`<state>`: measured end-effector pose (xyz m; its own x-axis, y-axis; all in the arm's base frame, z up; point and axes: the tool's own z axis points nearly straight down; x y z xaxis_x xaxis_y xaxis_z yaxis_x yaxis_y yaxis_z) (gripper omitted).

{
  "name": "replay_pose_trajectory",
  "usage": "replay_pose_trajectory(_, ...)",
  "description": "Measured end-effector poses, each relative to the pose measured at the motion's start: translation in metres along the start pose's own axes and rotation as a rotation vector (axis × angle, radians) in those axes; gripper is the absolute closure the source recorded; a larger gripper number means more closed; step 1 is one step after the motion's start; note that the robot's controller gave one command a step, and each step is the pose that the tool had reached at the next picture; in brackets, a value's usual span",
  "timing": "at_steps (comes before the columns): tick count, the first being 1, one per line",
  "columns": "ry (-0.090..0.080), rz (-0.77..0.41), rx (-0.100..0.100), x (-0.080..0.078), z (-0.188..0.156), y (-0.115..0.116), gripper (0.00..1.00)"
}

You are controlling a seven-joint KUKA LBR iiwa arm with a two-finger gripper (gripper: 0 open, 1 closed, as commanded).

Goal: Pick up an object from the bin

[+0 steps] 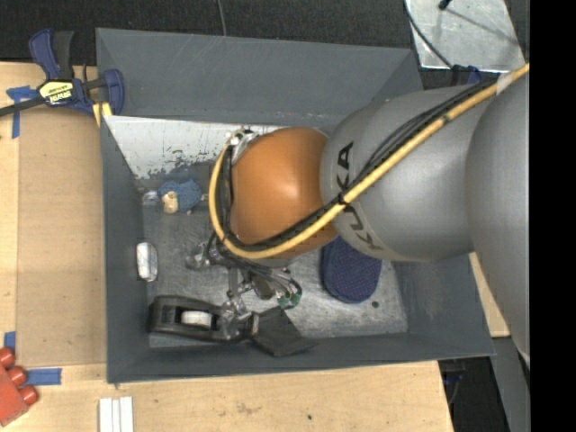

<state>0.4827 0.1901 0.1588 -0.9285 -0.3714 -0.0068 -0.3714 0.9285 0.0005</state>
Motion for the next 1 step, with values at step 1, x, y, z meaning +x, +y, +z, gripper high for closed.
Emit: replay_pose_trajectory(1, 0.008, -0.089, 0.006, -0.0277, 0.0795, 0.0461, 0.0)
